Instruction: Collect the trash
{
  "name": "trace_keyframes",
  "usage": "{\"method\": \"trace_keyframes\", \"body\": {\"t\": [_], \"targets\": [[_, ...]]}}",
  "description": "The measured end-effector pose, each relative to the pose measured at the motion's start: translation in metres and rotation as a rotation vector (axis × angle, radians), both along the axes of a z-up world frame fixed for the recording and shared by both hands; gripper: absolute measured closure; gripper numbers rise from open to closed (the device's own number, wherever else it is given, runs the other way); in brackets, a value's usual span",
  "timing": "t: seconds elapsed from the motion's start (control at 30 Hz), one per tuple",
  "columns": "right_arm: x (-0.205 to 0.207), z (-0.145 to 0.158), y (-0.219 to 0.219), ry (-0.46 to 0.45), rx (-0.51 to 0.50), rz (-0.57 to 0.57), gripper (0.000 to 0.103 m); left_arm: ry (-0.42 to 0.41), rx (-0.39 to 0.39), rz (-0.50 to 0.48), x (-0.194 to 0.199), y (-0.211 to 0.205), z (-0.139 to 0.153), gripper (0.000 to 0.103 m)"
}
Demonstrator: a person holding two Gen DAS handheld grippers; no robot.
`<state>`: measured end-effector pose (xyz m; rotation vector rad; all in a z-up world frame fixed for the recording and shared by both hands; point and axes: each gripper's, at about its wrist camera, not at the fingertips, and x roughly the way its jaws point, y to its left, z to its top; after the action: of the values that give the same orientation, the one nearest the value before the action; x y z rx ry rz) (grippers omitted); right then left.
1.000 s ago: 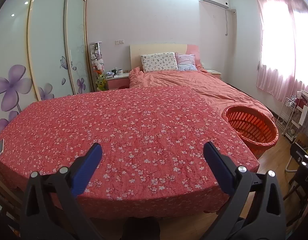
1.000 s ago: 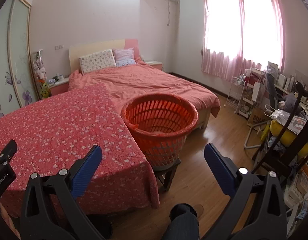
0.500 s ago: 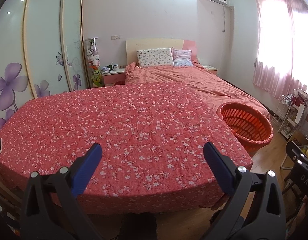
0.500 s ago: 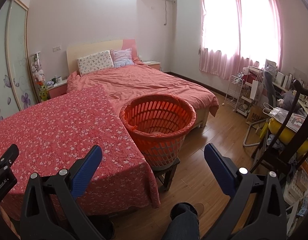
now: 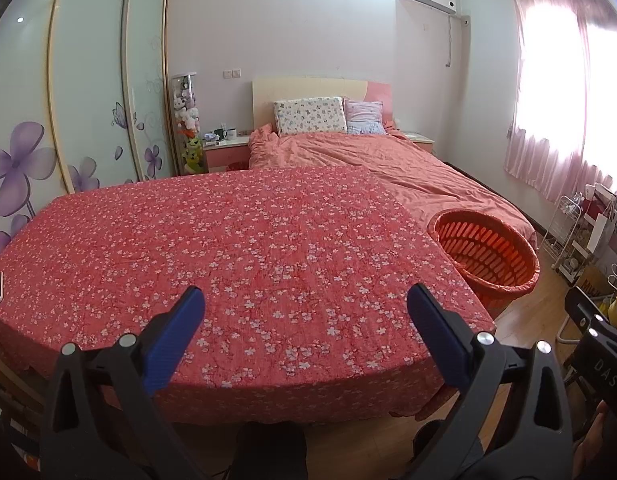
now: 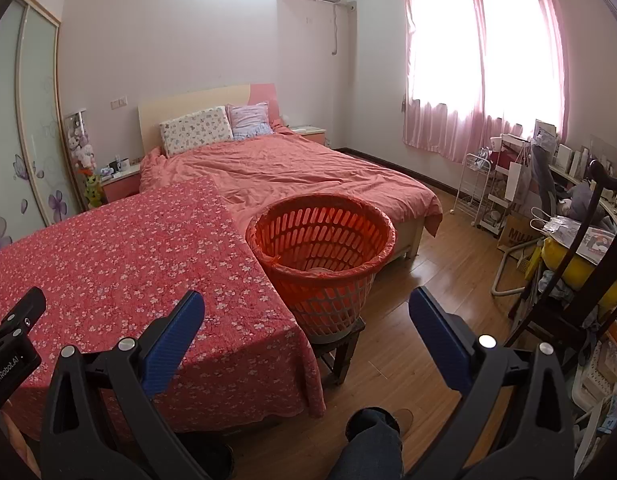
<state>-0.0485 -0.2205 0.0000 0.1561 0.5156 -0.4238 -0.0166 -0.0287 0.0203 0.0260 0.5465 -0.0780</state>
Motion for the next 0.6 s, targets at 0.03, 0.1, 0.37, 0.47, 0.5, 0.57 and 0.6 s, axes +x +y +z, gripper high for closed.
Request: {"method": "trace_keyframes", "body": {"t": [0.03, 0.1, 0.37, 0.47, 0.5, 0.57, 0.6], "targets": [[0.0000, 0.0003, -0.0002, -0.001, 0.001, 0.001, 0.002, -0.005, 0.001, -0.001, -0.0006, -0.0005, 0.0013, 0.004], [-0.0004, 0.0015, -0.0002, -0.005, 0.000, 0.003, 0.002, -0.012, 0.003, -0.001, -0.0018, -0.0014, 0.0031, 0.004], [-0.0004, 0.0027, -0.0002, -0.011, 0.002, 0.002, 0.002, -0.025, 0.005, -0.002, -0.0033, -0.0044, 0.0055, 0.004], [0.0004, 0.0027, -0.0010, -0.010, 0.001, 0.002, 0.002, -0.026, 0.005, 0.003, -0.0028, -0.0033, 0.0057, 0.004], [0.0005, 0.0028, -0.0011, -0.010, 0.001, 0.003, 0.002, -0.025, 0.005, 0.005, -0.0022, -0.0026, 0.0061, 0.004], [-0.0001, 0.0026, -0.0007, -0.011, 0.002, 0.002, 0.002, -0.025, 0.005, 0.008, -0.0016, -0.0022, 0.0061, 0.004], [0.0000, 0.0027, -0.0006, -0.011, 0.002, 0.001, 0.002, -0.025, 0.005, 0.009, -0.0015, -0.0018, 0.0061, 0.004]]}}
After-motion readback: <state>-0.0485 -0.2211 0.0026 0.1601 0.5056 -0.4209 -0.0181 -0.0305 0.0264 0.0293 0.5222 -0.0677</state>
